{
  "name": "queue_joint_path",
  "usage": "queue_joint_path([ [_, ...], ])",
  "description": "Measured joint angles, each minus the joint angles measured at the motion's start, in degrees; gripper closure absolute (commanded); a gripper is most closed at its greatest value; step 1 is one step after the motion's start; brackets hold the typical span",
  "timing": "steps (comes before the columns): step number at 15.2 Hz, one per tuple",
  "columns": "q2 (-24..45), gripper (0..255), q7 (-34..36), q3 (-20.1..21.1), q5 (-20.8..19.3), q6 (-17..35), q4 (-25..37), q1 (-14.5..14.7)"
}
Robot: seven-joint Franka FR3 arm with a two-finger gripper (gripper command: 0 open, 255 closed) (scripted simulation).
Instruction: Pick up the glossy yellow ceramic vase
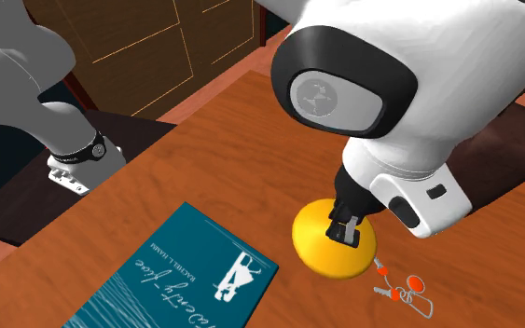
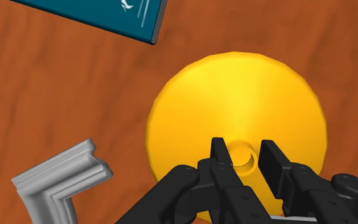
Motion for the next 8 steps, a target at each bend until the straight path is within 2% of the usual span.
queue_joint_path([
  [8, -1.61, 255, 0.06, -0.07, -0.14, -5.00, 3.39, 0.05],
])
